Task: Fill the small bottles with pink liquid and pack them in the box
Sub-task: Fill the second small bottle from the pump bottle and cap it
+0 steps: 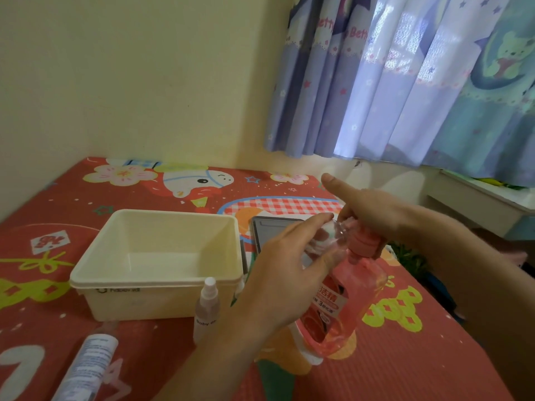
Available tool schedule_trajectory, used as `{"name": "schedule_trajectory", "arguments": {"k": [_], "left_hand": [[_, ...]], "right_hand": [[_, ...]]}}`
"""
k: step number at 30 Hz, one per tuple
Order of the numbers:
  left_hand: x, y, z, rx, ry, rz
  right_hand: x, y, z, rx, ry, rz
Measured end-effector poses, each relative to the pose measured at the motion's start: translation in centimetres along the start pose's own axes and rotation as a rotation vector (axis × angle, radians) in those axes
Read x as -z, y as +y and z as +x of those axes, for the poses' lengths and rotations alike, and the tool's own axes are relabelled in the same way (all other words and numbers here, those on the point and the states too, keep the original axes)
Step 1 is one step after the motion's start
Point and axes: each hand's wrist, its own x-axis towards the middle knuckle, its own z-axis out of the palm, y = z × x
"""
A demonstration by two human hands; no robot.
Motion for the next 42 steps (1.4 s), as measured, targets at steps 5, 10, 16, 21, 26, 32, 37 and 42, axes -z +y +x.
{"name": "schedule_trajectory", "arguments": {"k": [5, 10, 16, 21, 26, 32, 37, 42], "left_hand": [[0.2, 0.0, 0.2, -0.013, 0.02, -0.02], [0.1, -0.2, 0.1, -0.003, -0.012, 0.0], [0.2, 0.0, 0.2, -0.001, 0.003, -0.022], [0.2, -0.3, 0.2, 0.009, -0.012, -0.02], [0.1, -0.1, 0.1, 0.012, -0.014, -0.018], [0.1, -0.1, 0.2, -0.002, -0.002, -0.023], [-0.1, -0.2, 0.0, 0.014, -0.02, -0.012], [-0.1, 0.3, 0.1, 0.011, 0.008, -0.038]], "right_hand": [[0.1, -0.4, -0.2, 0.014, 0.032, 0.003], [-1.0, 0.2, -0.1, 0.09, 0.122, -0.017], [0.6, -0.3, -0.2, 0.016, -0.019, 0.026], [-0.9, 0.2, 0.4, 0.085, 0.116, -0.052], [0.1, -0.1, 0.1, 0.029, 0.011, -0.029], [-0.3, -0.2, 0.0, 0.07, 0.086, -0.077], [-0.8, 0.3, 0.1, 0.077, 0.101, -0.066], [0.5, -0.3, -0.2, 0.001, 0.018, 0.027]]}}
